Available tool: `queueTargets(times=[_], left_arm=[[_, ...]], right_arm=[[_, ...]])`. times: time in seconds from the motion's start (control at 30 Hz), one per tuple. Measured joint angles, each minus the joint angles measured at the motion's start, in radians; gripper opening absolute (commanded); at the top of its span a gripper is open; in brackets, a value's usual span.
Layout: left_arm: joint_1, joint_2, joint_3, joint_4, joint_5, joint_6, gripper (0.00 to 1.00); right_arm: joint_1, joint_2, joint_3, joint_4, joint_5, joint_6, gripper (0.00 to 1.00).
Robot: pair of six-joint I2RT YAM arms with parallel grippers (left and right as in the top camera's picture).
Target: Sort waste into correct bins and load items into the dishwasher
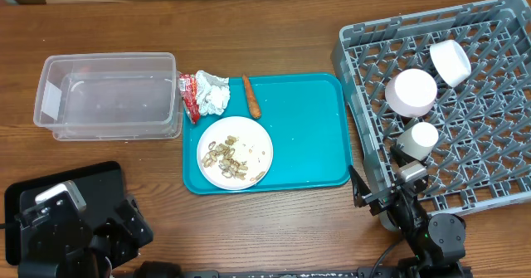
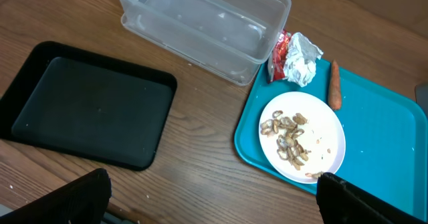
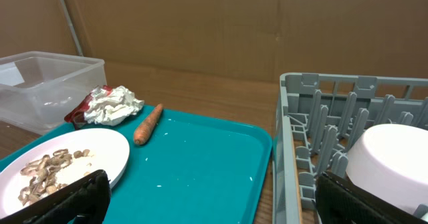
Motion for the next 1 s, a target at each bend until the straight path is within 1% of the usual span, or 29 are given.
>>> queueTargets(times=[0.13, 0.23, 0.3, 0.37, 0.47, 0.5, 0.57, 0.67, 0.73, 0.8, 0.83, 0.87, 0.9, 0.97, 1.0], left_arm=[[0.000, 0.000, 0.000, 0.000, -0.009, 0.000, 1.00], [0.000, 0.000, 0.000, 0.021, 0.015, -0.036, 1.00], [0.000, 0.000, -0.001, 0.078, 0.063, -0.073, 1.00], [0.000, 0.000, -0.010, 0.168, 0.116, -0.098, 1.00], [0.000, 0.000, -0.061, 0.256, 0.177, -0.114, 1.00], [0.000, 0.002, -0.089, 0.272, 0.188, -0.116, 0.96], [0.000, 0.024, -0.140, 0.292, 0.207, -0.111, 0.91], [0.000, 0.108, -0.169, 0.298, 0.233, -0.077, 0.90], [0.000, 0.218, -0.169, 0.297, 0.250, -0.042, 0.82], [0.000, 0.329, -0.164, 0.280, 0.256, -0.015, 0.58], [0.000, 0.405, -0.154, 0.258, 0.258, -0.002, 0.50], [0.000, 0.468, -0.140, 0.230, 0.256, 0.003, 0.48], [0.000, 0.527, -0.124, 0.189, 0.249, 0.003, 0.52], [0.000, 0.628, -0.099, 0.106, 0.212, -0.022, 0.64], [0.000, 0.664, -0.096, 0.068, 0.184, -0.048, 0.66]], right_arm=[[0.000, 0.000, 0.000, 0.000, -0.001, 0.000, 1.00], [0.000, 0.000, 0.000, 0.000, -0.001, 0.000, 1.00], [0.000, 0.000, 0.000, 0.000, 0.000, 0.000, 1.00], [0.000, 0.000, 0.000, 0.000, -0.001, 0.000, 1.00], [0.000, 0.000, 0.000, 0.000, -0.001, 0.000, 1.00], [0.000, 0.000, 0.000, 0.001, -0.001, 0.000, 1.00], [0.000, 0.000, -0.001, 0.001, -0.001, 0.000, 1.00], [0.000, 0.000, -0.001, 0.001, -0.001, 0.000, 1.00], [0.000, 0.000, -0.001, 0.001, -0.001, 0.000, 1.00], [0.000, 0.000, -0.001, 0.001, -0.001, 0.000, 1.00], [0.000, 0.000, -0.001, 0.001, -0.001, 0.000, 1.00], [0.000, 0.000, -0.001, 0.001, -0.001, 0.000, 1.00], [0.000, 0.000, -0.001, 0.000, -0.001, 0.000, 1.00], [0.000, 0.000, -0.001, 0.000, -0.001, 0.000, 1.00], [0.000, 0.000, -0.001, 0.001, -0.001, 0.000, 1.00]])
